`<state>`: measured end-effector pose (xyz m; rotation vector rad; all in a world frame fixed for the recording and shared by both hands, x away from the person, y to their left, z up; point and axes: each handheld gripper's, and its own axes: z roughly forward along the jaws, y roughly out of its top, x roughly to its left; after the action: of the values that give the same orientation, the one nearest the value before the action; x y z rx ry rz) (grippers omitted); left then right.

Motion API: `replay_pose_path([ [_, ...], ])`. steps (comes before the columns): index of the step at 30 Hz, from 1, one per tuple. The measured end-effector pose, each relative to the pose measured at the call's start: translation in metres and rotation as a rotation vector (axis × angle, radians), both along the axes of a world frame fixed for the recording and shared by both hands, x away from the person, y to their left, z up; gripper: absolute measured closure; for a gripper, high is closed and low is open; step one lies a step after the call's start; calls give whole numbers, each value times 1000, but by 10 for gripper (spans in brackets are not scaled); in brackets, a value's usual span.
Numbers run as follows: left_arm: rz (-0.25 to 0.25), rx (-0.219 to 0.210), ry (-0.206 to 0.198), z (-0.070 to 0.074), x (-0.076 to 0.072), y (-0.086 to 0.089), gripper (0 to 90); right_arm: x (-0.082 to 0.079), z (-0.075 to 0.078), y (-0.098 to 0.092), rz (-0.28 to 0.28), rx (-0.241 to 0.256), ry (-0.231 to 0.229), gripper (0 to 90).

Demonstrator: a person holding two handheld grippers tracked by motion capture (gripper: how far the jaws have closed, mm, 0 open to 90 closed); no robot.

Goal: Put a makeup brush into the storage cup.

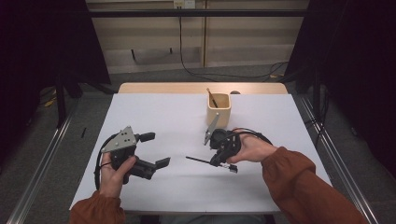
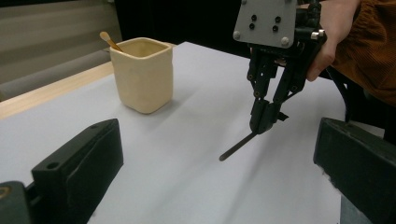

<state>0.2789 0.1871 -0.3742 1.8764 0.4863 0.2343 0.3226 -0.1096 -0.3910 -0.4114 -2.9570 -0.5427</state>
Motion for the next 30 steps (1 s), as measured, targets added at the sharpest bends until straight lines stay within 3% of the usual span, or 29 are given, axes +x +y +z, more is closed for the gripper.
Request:
replay_pose_path([
  [20,-138,135,39,15,19,-38,16,-1,1,5,48,-7,13,860],
  [26,-181,226,57,11,26,-49,20,1,-1,9,63,-20,14,860],
  [30,-204,280,91,5,31,-54,22,0,-1,10,85,-36,25,860],
])
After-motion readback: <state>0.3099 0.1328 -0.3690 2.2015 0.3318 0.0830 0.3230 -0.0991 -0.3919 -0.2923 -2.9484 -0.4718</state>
